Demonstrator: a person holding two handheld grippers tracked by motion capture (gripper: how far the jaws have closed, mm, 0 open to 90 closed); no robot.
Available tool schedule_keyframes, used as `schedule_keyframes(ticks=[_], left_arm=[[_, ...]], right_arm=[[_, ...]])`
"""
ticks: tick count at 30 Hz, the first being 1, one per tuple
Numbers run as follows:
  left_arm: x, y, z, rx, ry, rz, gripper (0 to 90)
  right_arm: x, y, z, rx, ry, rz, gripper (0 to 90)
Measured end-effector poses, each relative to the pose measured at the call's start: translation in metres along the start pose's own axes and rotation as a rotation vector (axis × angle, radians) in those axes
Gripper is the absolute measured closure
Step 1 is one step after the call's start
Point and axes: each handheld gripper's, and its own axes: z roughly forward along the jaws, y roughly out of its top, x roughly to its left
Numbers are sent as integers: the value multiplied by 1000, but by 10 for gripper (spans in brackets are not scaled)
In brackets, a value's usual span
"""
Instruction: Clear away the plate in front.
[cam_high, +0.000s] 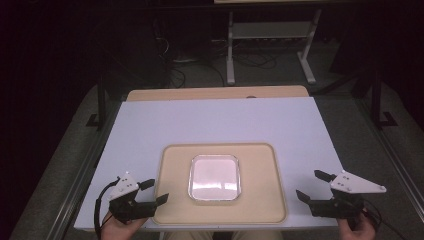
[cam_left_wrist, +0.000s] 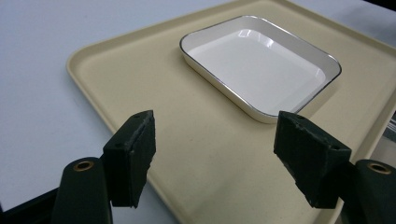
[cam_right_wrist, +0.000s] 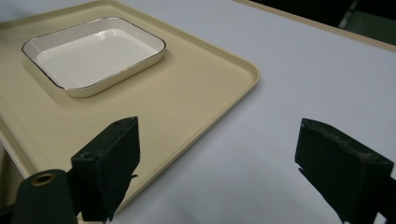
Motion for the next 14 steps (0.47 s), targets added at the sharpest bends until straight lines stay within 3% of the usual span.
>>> schedule_keyframes(ticks=[14], left_arm=[[2, -1, 2, -5, -2, -12, 291]], right_arm=[[3, 2, 3, 9, 19, -12, 130]])
